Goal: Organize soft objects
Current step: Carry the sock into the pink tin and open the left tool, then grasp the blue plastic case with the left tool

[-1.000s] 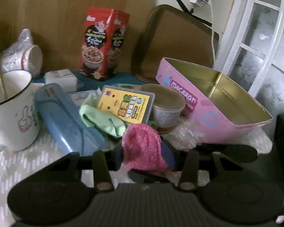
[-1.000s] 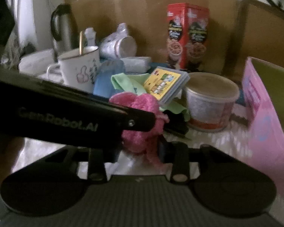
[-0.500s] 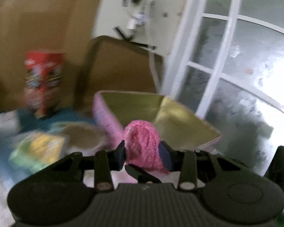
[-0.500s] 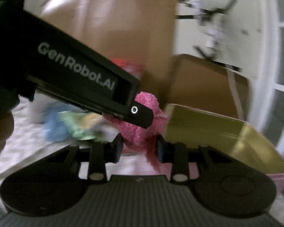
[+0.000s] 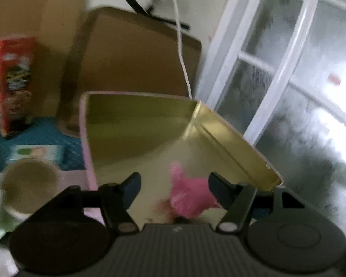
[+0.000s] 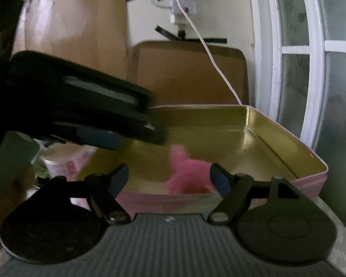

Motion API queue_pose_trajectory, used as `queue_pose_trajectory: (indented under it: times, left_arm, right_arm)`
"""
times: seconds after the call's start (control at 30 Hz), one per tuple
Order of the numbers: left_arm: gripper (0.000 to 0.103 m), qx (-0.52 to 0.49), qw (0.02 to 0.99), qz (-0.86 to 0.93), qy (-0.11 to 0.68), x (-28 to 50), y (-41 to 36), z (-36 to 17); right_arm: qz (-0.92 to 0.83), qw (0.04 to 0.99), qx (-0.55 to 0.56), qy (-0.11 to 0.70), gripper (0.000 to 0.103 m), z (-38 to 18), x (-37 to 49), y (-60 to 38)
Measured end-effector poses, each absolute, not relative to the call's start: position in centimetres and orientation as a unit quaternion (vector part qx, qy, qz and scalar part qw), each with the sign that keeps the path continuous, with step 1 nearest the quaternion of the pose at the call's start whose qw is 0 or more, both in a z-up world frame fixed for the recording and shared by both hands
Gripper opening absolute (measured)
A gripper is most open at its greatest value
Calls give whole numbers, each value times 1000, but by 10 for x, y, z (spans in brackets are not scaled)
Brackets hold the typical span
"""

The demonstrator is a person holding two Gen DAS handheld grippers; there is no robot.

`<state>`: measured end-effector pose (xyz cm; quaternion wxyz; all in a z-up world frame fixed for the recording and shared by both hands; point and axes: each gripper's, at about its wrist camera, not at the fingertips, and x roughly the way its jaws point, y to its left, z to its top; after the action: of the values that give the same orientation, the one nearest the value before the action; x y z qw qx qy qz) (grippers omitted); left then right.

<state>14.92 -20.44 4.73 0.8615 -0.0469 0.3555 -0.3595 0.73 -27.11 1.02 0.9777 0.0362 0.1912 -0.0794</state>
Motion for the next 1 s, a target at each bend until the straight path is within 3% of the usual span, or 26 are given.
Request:
queue_pose_trajectory:
  times: [0.07, 0.13, 0.2, 0.27, 0.57, 0.67, 0.77, 1.0]
  left_arm:
    - [66, -64, 864, -360, 346, 149, -178, 54]
    - [66, -75, 873, -349, 334, 143, -136, 59]
    - [66, -74, 887, -319, 326, 134, -88, 57]
    - [65, -69, 901, -276, 327, 124, -41, 47]
    - [57, -99, 916, -128, 368, 100, 108, -15]
    - [57, -123, 915, -122, 363, 104, 134, -19]
    - [57, -128, 918, -120, 355, 103, 146, -19]
    - [59, -143, 917, -123, 352, 96, 156, -24]
  right_arm:
    - [-71, 983, 42, 162, 74, 15, -3, -264]
    - [-36, 987, 51, 150, 60, 19, -8, -245]
    - [16, 983, 61, 172, 44, 20, 8, -226]
    - [66, 976, 66, 199, 39, 18, 27, -198]
    - [195, 942, 6, 273, 39, -6, 108, -65]
    - [192, 938, -16, 287, 46, -13, 122, -39]
    - [183, 937, -24, 296, 61, -16, 133, -30]
    - [162, 930, 3, 329, 56, -28, 140, -36]
